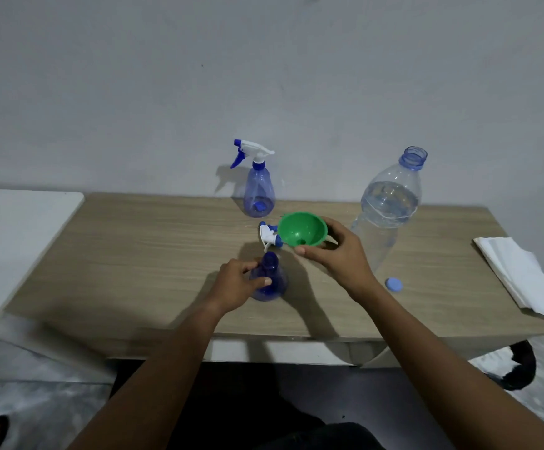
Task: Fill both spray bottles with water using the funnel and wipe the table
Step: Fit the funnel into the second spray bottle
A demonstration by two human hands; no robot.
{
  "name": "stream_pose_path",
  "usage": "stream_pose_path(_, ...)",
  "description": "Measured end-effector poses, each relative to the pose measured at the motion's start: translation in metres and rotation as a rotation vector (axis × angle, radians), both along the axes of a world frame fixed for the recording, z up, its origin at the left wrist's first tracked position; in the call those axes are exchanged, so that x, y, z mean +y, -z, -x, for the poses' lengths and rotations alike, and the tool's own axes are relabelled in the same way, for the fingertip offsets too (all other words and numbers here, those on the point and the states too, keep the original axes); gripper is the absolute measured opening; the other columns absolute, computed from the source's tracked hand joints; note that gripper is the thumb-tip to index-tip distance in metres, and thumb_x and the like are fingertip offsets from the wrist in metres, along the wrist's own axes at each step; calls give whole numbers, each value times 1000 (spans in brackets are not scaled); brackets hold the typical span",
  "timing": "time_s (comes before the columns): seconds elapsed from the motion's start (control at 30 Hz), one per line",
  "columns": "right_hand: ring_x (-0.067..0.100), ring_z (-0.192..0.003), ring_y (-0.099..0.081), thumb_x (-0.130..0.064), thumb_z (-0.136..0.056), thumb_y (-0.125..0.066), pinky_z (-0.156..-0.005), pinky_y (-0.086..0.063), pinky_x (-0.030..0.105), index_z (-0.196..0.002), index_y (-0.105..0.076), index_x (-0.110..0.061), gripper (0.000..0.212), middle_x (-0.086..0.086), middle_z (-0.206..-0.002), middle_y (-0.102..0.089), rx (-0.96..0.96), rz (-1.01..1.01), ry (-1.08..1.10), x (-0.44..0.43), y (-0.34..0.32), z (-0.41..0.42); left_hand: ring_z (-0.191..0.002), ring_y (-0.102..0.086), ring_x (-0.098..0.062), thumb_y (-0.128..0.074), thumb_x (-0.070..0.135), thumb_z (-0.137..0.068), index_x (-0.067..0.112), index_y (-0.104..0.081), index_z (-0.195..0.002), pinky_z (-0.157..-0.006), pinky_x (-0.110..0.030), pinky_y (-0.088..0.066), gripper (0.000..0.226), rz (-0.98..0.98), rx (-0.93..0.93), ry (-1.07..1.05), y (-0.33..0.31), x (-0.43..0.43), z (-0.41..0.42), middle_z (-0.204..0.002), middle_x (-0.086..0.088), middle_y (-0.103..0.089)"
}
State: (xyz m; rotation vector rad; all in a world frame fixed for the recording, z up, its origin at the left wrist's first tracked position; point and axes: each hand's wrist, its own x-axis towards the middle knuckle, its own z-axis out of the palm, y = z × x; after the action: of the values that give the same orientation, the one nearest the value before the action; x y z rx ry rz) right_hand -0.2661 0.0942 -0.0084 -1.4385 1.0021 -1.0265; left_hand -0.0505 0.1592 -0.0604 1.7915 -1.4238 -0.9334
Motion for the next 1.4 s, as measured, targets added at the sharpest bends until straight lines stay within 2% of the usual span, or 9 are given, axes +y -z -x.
stream_pose_path(0.13,21,-105,-69,-22,-68,-88,-100,-52,46,-110,-73,-21,45,1,-107,-76,-177,-211,-92,-1,-17,-9,-86,-63,-7,-78,16,-80,23,-78,-107,-69,-13,-44,28,-22,44,2,1,-2,8,-98,-1,-78)
stream_pose_path(0.27,11,-97,-68,-31,-67,-87,-89,-49,35,-112,-74,-24,47,-2,-104,-76,-93,-251,-115,2,-5,-14,-91,-64,-8,-79,12,-81,7,-78,-101,-75,-17,-45,21,-27,87,19,1,-3,13,-109,2,-76)
stream_pose_path(0.37,6,-95,-69,-14,-77,-84,-83,-51,24,-122,-70,-14,47,0,-109,-76,-76,-235,-128,4,2,-13,-90,-62,-2,-77,8,-83,4,-76,-103,-67,-3,-41,21,-35,68,33,-3,-2,16,-119,2,-72)
stream_pose_path(0.5,22,-114,-69,-6,-78,-84,-98,-54,32,-126,-68,-9,51,8,-121,-74,-71,-192,-170,4,12,-9,-53,-51,18,-73,1,-85,4,-70,-122,-56,-1,-38,37,9,118,27,-2,-3,20,-100,-18,-75)
stream_pose_path(0.57,23,-116,-68,-12,-73,-86,-102,-53,36,-125,-68,-11,55,7,-122,-73,-68,-198,-187,4,16,-8,-49,-50,18,-74,2,-85,1,-72,-114,-54,-3,-37,30,5,109,39,1,-3,19,-78,-2,-73)
stream_pose_path(0.9,20,-121,-66,-5,-78,-83,-103,-53,37,-128,-66,-23,55,1,-125,-72,-21,-125,-182,10,15,5,-93,-65,-8,-73,3,-85,16,-72,-116,-67,-2,-45,34,-3,66,58,-8,-5,34,-100,5,-72)
stream_pose_path(1.07,8,-115,-65,-26,-69,-92,-98,-53,30,-137,-60,-24,75,-6,-128,-68,99,54,77,24,12,25,-92,-62,-13,-75,8,-85,12,-71,-119,-61,-1,-42,34,1,34,-4,-9,-10,50,-105,1,-71)
stream_pose_path(1.23,16,-87,-65,-18,-76,-88,-80,-55,43,-95,-65,-13,31,0,-93,-67,74,382,513,36,-7,56,-97,-61,-11,-74,3,-84,10,-69,-119,-70,-6,-43,35,15,45,-35,-10,-15,64,-105,2,-69)
stream_pose_path(1.4,15,-105,-56,-35,-66,-92,-88,-52,37,-117,-48,-22,68,-1,-116,-54,125,315,673,9,-18,81,-102,-61,-15,-75,6,-85,11,-69,-120,-87,-26,-45,36,-25,57,-72,-10,-19,75,-111,-3,-70)
